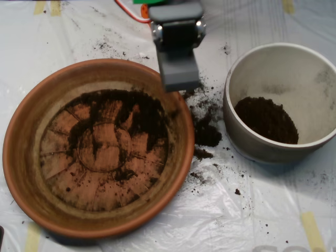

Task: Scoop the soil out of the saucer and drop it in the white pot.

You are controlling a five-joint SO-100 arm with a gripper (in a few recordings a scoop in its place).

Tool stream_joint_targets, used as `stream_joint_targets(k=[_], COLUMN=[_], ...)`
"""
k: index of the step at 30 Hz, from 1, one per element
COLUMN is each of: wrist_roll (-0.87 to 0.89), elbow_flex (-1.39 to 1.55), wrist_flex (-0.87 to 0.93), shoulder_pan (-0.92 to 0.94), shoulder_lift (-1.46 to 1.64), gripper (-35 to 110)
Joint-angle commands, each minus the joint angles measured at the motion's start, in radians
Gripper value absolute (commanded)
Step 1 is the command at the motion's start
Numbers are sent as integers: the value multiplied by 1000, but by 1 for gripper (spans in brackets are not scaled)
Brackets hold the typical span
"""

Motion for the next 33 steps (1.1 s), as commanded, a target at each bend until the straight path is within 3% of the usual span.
stream_joint_targets(k=[1, 10, 13, 15, 26, 33], wrist_roll=[-35, -118, -120, -114, -83, 0], elbow_flex=[-153, -365, -341, -308, -265, -235], wrist_flex=[20, 23, 23, 23, 23, 18], shoulder_pan=[-130, -337, -350, -344, -316, -100], shoulder_lift=[87, -84, -110, -117, -29, 25], gripper=[-1, 0, 27, 37, 34, 39])
